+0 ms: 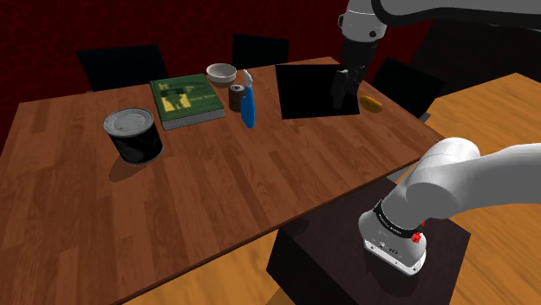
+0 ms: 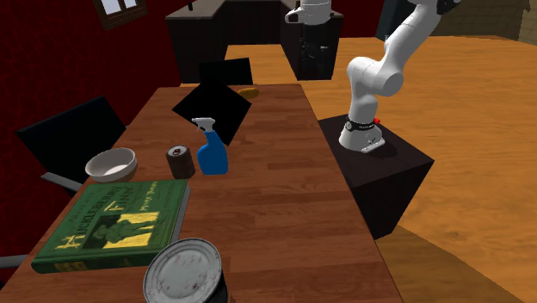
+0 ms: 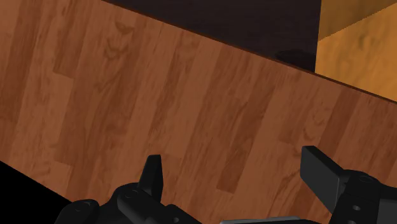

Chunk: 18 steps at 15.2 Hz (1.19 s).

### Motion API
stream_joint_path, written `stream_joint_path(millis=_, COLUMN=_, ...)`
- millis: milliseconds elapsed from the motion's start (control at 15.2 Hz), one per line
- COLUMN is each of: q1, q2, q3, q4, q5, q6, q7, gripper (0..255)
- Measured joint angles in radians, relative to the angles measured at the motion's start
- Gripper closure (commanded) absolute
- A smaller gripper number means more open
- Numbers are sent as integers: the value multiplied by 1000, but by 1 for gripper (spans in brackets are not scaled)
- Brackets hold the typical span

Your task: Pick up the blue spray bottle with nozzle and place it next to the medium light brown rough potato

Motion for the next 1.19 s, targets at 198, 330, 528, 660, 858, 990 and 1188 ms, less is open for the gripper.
stream_joint_path(millis=198, q1=-2, q2=46, q3=8, q4=18, q5=3, q6=31, q7=13, gripper=0)
stream_joint_path(millis=330, q1=-7, q2=119, q3=15, q4=54, q5=2, q6=74, q7=27, gripper=0)
stream_joint_path(millis=528, q1=-16, q2=231, q3=24, q4=111, q5=-3, q6=137, q7=49, gripper=0)
stream_joint_path(millis=660, q1=-21, q2=301, q3=31, q4=150, q5=-7, q6=174, q7=65, gripper=0)
stream_joint_path(millis=858, q1=-26, q2=414, q3=44, q4=232, q5=-13, q6=213, q7=98, gripper=0)
stream_joint_path(millis=990, q1=-27, q2=491, q3=54, q4=289, q5=-19, q6=239, q7=122, gripper=0)
stream_joint_path(millis=1188, q1=-34, q2=610, q3=58, q4=390, q5=-35, q6=266, q7=145, gripper=0)
